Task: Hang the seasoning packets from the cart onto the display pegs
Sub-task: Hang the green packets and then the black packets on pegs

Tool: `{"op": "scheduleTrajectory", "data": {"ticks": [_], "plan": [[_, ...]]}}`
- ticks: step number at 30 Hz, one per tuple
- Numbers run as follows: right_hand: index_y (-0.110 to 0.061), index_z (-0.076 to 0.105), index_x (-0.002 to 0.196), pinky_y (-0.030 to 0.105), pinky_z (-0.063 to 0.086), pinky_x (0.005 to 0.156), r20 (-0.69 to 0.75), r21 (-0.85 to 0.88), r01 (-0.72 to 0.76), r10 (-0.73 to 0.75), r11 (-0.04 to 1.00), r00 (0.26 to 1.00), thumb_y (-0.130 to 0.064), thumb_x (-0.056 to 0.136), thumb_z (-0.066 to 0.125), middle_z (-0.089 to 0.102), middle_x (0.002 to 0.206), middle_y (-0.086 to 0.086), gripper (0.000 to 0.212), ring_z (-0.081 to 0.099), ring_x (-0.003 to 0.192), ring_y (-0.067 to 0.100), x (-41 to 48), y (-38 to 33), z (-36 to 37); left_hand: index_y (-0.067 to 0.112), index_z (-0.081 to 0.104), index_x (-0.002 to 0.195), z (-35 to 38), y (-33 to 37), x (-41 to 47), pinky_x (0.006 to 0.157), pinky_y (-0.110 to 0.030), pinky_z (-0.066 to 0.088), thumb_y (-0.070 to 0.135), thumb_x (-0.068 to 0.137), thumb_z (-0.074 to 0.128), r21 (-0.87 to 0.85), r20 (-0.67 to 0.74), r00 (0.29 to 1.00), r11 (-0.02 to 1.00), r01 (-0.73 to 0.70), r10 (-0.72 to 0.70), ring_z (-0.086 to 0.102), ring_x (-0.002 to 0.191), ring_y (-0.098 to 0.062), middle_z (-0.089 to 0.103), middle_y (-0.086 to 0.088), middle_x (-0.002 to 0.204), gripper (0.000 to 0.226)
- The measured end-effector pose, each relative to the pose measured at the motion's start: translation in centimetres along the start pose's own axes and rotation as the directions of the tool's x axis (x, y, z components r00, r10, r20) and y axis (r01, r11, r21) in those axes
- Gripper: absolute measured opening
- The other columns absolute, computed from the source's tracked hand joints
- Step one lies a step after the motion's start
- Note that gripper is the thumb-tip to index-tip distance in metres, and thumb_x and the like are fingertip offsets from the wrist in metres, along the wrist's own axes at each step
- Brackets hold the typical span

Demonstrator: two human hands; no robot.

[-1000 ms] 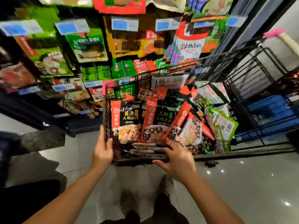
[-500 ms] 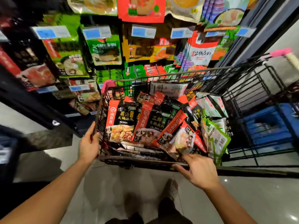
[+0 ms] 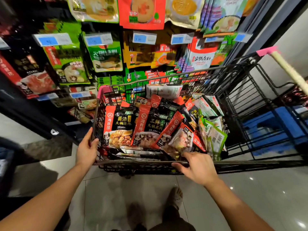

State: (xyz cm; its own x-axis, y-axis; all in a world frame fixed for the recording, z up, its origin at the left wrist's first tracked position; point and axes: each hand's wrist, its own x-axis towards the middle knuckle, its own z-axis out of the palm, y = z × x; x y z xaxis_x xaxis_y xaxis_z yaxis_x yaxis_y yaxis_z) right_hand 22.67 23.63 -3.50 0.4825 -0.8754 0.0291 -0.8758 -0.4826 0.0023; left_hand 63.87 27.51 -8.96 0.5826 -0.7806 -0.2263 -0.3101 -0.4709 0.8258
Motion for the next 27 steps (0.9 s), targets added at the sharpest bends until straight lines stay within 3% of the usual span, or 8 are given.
{"op": "scheduleTrajectory", "data": {"ticks": [4,9,12,15,17,20,24,27], "plan": [[-0.026,0.071,0.096,0.030,0.047,0.053,0.038,0.029,-0.032,0.030,0.999,0.999,-0.091,0.086,0.029,0.071,0.075,-0.005,0.078,0.070,0.071,0.014,-0.1,0.0,-0.3,0.029,0.037,0.157,0.1,0.7,0.1,0.093,-0.043,0.047,0.017,0.104,0.055,0.117,-0.024,1.000,0.993,0.013,-0.011,0.061,0.118,-0.037,0.063,-0.013,0.138,0.057],[-0.028,0.068,0.125,0.032,0.056,0.067,0.105,0.123,-0.095,0.082,0.988,0.991,-0.096,0.080,0.033,0.078,0.094,0.000,0.089,0.074,0.085,0.019,0.2,0.3,-1.0,0.016,0.044,0.152,1.3,3.8,0.2,0.104,-0.054,0.044,0.017,0.098,0.062,0.346,-0.074,0.990,0.934,-0.087,0.119,0.050,0.129,-0.041,0.048,-0.018,0.143,0.058],[-0.027,0.067,0.119,0.032,0.055,0.067,0.153,0.133,-0.141,0.120,0.981,0.981,-0.097,0.078,0.036,0.077,0.093,0.000,0.087,0.072,0.084,0.019,0.2,0.3,-1.6,0.009,0.049,0.147,2.5,5.8,0.6,0.108,-0.056,0.041,0.016,0.093,0.067,0.381,-0.087,0.982,0.916,-0.123,0.168,0.045,0.132,-0.043,0.047,-0.023,0.142,0.057],[-0.028,0.066,0.107,0.028,0.041,0.052,0.174,0.183,-0.157,0.126,0.970,0.977,-0.093,0.079,0.043,0.066,0.073,-0.005,0.074,0.062,0.066,0.015,0.1,0.4,-2.3,0.008,0.053,0.142,4.1,7.9,0.4,0.109,-0.054,0.041,0.014,0.090,0.069,0.377,-0.066,0.977,0.912,-0.162,0.201,0.047,0.129,-0.042,0.049,-0.022,0.138,0.055],[-0.034,0.067,0.108,0.023,0.036,0.050,0.192,0.305,-0.206,0.152,0.930,0.970,-0.090,0.082,0.046,0.058,0.065,-0.010,0.065,0.055,0.059,0.010,0.3,0.9,-2.9,0.012,0.051,0.144,5.8,9.7,-0.2,0.110,-0.053,0.042,0.016,0.092,0.068,0.349,-0.007,0.980,0.919,-0.183,0.198,0.048,0.131,-0.037,0.048,-0.017,0.142,0.055],[-0.035,0.068,0.109,0.027,0.046,0.057,0.174,0.413,-0.330,0.282,0.849,0.943,-0.081,0.089,0.044,0.062,0.067,-0.012,0.056,0.060,0.061,0.006,1.4,3.1,-3.9,0.016,0.049,0.145,9.7,12.8,-1.5,0.102,-0.048,0.051,0.022,0.096,0.066,0.266,0.126,0.958,0.921,-0.284,0.259,0.058,0.121,-0.029,0.052,-0.008,0.141,0.053],[-0.022,0.068,0.116,0.034,0.048,0.071,0.157,0.356,-0.579,0.564,0.733,0.811,-0.043,0.098,0.062,0.070,0.095,0.002,0.028,0.070,0.094,0.029,2.9,9.4,-4.1,0.016,0.057,0.138,16.2,17.7,-3.7,0.100,-0.032,0.049,0.023,0.098,0.064,0.167,0.352,0.885,0.910,-0.381,0.306,0.062,0.119,-0.023,0.062,-0.003,0.135,0.041],[-0.012,0.059,0.131,0.041,0.051,0.086,0.147,0.282,-0.714,0.706,0.641,0.693,-0.031,0.095,0.067,0.058,0.123,0.012,0.042,0.062,0.113,0.036,3.8,14.7,-2.8,0.025,0.066,0.117,21.7,20.4,-5.6,0.087,-0.033,0.053,0.026,0.095,0.066,0.126,0.534,0.775,0.874,-0.469,0.339,0.068,0.103,-0.019,0.071,0.001,0.112,0.022]]}}
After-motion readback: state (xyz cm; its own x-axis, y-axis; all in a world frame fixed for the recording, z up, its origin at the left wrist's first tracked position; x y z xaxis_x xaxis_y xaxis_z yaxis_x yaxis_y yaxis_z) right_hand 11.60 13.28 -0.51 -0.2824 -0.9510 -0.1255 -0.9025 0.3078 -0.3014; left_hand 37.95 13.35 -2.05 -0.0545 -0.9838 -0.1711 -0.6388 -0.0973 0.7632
